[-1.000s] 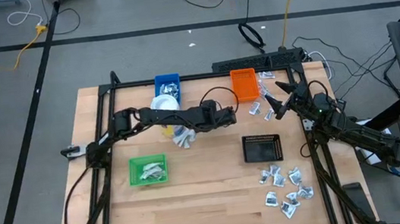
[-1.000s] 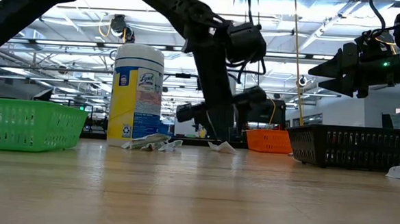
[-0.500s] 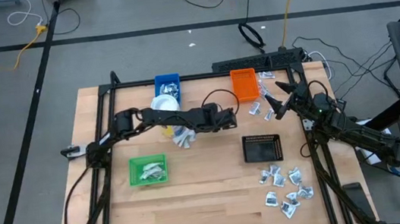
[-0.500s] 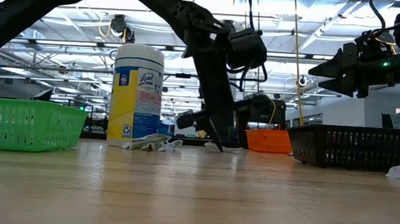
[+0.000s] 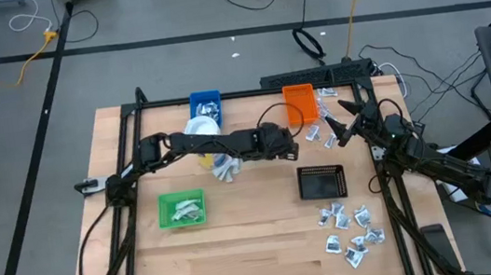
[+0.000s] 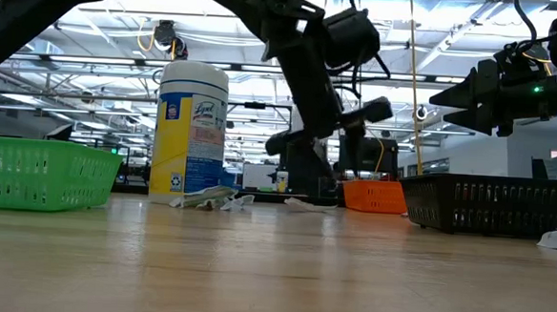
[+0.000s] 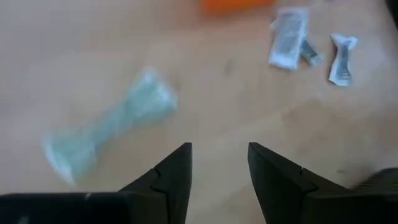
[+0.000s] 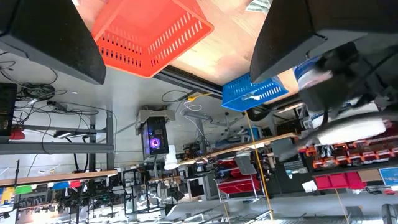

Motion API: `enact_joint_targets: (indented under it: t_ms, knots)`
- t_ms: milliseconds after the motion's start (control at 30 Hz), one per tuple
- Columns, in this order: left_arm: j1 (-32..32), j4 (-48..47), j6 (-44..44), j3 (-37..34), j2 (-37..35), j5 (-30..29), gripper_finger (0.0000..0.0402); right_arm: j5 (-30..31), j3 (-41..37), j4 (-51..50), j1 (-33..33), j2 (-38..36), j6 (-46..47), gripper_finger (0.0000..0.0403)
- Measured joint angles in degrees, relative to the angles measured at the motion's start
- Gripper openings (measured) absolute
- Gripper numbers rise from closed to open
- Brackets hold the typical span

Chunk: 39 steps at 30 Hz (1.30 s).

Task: Pick & Place First Aid Supplies
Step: Put the green bandage pack into the green bin

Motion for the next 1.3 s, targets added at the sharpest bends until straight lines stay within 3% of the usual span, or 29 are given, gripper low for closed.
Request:
enact_joint_targets:
  t_ms: [133, 233, 533, 700, 833, 1100, 1300]
  knots:
    - [1.1, -1.4, 19.4, 0.0, 0.0, -1.4, 0.0164, 0.0, 0.0, 0.0, 0.0, 0.0, 0.0, 0.0393]
    - [1.8, -3.1, 27.2, 0.0, 0.6, -1.9, 0.0176, 0.0, 0.0, 0.0, 0.0, 0.0, 0.0, 0.0393]
    - [3.6, -9.3, 34.4, -0.3, 3.3, -1.4, 0.022, 0.0, 0.0, 0.0, 0.0, 0.0, 0.0, 0.0393]
    - [3.6, -11.2, 38.2, -0.1, 4.0, 1.4, 0.0224, 0.0, 0.0, 0.0, 0.0, 0.0, 0.0, 0.0393]
    - [3.6, -13.0, 38.4, -0.1, 4.0, 3.6, 0.0186, 0.0, 0.0, -0.3, 0.0, 0.0, 0.0, 0.0393]
    - [2.4, -15.9, 35.8, -0.1, 3.8, 6.5, 0.0019, 0.0, 0.0, -0.3, 0.0, 0.0, 0.0, 0.0393]
    - [-0.5, -19.3, 29.9, -0.6, 0.4, 6.2, 0.0007, 0.0, 0.0, -0.2, 0.0, 0.0, 0.0, 0.0393]
